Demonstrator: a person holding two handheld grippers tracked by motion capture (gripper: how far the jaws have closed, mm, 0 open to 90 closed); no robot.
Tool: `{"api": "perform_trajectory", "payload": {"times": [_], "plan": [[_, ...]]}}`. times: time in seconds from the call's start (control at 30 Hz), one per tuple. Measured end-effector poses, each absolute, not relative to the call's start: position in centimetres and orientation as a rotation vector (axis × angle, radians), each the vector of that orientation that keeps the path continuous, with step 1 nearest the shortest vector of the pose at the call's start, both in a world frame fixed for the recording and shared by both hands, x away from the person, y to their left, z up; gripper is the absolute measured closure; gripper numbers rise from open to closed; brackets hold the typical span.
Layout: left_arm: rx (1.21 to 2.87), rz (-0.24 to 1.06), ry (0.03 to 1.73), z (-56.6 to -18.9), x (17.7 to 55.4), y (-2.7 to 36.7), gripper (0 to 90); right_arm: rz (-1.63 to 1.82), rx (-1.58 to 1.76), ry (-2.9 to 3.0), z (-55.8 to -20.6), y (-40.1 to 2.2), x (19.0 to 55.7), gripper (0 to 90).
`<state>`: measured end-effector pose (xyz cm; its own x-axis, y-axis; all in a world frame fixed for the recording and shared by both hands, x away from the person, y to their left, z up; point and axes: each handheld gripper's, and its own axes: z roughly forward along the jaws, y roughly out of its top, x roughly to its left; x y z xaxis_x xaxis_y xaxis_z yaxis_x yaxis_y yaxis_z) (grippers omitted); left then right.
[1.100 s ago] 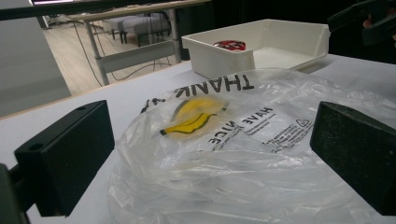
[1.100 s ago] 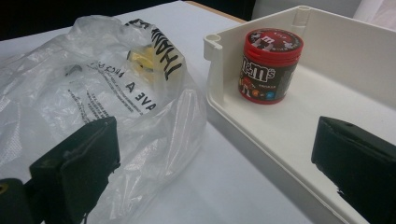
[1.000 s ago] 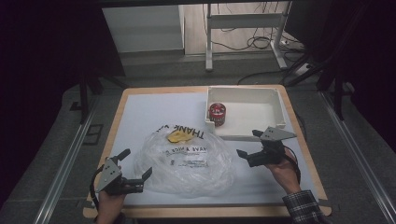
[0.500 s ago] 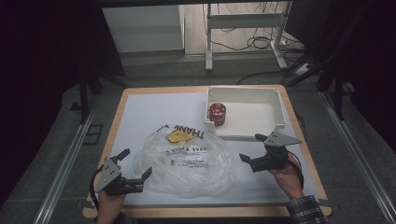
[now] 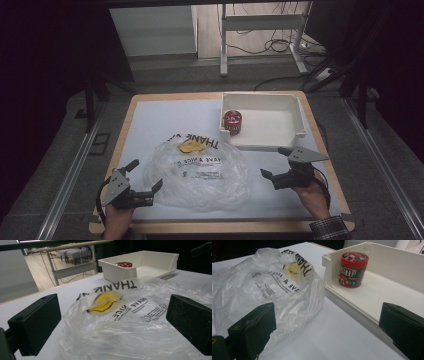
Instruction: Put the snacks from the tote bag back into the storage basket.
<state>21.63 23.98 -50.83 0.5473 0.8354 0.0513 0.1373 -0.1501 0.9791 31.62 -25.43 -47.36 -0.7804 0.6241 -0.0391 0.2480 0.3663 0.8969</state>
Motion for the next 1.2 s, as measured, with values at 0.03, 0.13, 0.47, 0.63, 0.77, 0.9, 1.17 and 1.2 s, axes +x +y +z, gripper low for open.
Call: {"api": "perform_trajectory", "payload": {"times": [0.03, 0.13, 0.47, 0.63, 0.77, 0.9, 1.17, 1.2], "plan": [[1.63, 0.755, 0.837, -50.8, 21.6, 24.0, 0.0, 1.386, 0.762, 2.26, -47.4, -25.4, 31.6, 1.3], [1.631, 0.755, 0.837, -50.8, 21.6, 24.0, 0.0, 1.388, 0.762, 2.248, -47.4, -25.8, 31.1, 1.3], [1.633, 0.755, 0.837, -50.8, 21.6, 23.9, 0.0, 1.391, 0.769, 2.221, -47.3, -26.9, 29.8, 1.4], [1.633, 0.755, 0.837, -50.8, 21.6, 23.9, 0.0, 1.383, 0.785, 2.202, -47.3, -27.7, 29.2, 1.3], [1.633, 0.756, 0.837, -50.8, 21.6, 23.9, 0.0, 1.377, 0.794, 2.189, -47.2, -28.0, 28.9, 1.3], [1.633, 0.755, 0.837, -50.8, 21.6, 23.9, 0.0, 1.368, 0.799, 2.171, -47.2, -28.5, 28.3, 1.4], [1.635, 0.756, 0.837, -50.9, 21.7, 23.9, 0.0, 1.403, 0.833, 2.119, -47.2, -29.5, 27.0, 1.2], [1.635, 0.756, 0.837, -50.9, 21.7, 23.9, 0.0, 1.409, 0.836, 2.112, -47.1, -29.6, 26.9, 1.2]]}}
